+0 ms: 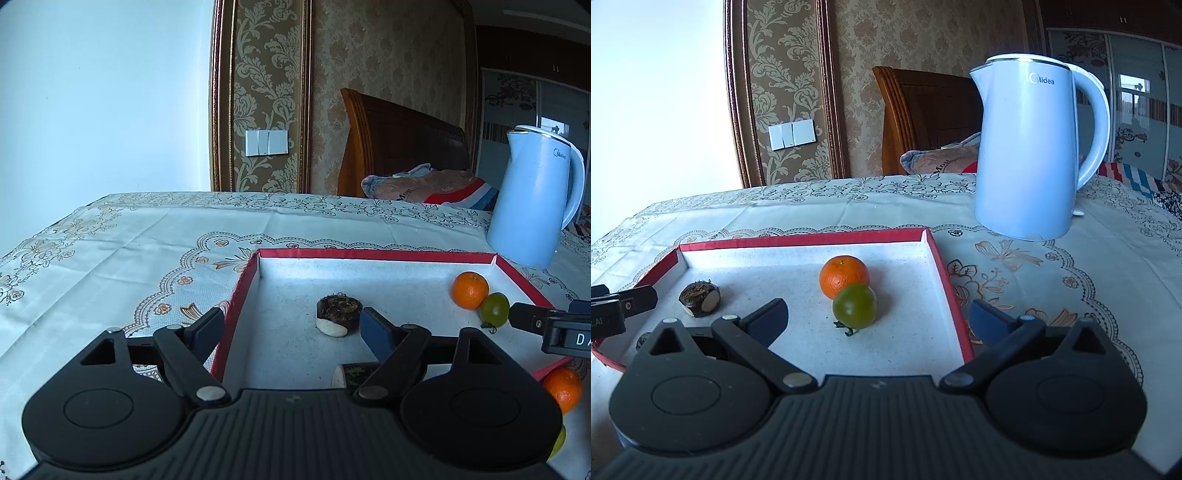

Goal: Organize fruits
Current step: 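Withdraw both tools from the tray back toward the remaining fruits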

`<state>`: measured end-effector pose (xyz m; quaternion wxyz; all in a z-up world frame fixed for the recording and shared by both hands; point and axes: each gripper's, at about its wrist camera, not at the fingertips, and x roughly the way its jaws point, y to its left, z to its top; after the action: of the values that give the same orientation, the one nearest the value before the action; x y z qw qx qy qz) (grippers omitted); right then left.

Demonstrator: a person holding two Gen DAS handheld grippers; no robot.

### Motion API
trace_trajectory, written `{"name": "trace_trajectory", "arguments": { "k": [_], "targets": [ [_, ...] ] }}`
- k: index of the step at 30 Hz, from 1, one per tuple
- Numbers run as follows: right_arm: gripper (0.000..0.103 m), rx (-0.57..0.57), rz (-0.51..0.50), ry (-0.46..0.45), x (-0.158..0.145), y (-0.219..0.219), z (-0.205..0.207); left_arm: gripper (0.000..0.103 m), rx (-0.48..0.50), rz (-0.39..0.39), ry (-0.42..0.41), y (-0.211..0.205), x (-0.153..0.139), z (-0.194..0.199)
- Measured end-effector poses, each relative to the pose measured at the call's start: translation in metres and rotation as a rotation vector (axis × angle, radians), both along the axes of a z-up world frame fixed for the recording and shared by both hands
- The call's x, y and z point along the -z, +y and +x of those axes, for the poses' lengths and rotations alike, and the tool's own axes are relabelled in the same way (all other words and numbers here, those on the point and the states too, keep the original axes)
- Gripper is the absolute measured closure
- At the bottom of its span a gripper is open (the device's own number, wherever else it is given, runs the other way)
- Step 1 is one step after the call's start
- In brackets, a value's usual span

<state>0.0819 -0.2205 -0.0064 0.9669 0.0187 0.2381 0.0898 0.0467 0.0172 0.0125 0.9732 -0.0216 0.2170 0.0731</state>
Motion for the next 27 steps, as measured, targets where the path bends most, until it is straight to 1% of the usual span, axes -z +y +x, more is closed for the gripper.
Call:
{"name": "trace_trajectory", "arguments": {
  "k": [3, 6, 12, 17, 21, 24, 27],
  "targets": [
    [0.000, -0.003, 0.005, 0.000, 0.001, -0.002, -0.009, 0.022, 0.019, 0.001, -0.009, 0.000, 0.001, -0.014],
    [0.000, -0.002, 0.014, -0.003, 0.002, -0.007, -0.019, 0.022, 0.040, -0.025, -0.010, 0.002, 0.001, -0.024],
    [0.000, 0.013, 0.072, -0.004, 0.002, -0.020, -0.034, 0.022, 0.076, -0.039, -0.002, 0.000, 0.005, -0.043],
    [0.000, 0.030, 0.095, 0.013, 0.003, -0.026, -0.036, 0.022, 0.119, -0.041, 0.031, -0.001, 0.010, -0.049],
    [0.000, 0.033, 0.091, 0.022, 0.005, -0.027, -0.037, 0.022, 0.149, -0.049, 0.060, -0.001, 0.014, -0.048],
    [0.000, 0.034, 0.087, 0.022, 0.005, -0.026, -0.038, 0.022, 0.159, -0.038, 0.070, -0.003, 0.016, -0.049],
    [0.000, 0.035, 0.088, 0.024, 0.006, -0.026, -0.038, 0.022, 0.195, -0.049, 0.105, -0.004, 0.019, -0.047]
  ]
}}
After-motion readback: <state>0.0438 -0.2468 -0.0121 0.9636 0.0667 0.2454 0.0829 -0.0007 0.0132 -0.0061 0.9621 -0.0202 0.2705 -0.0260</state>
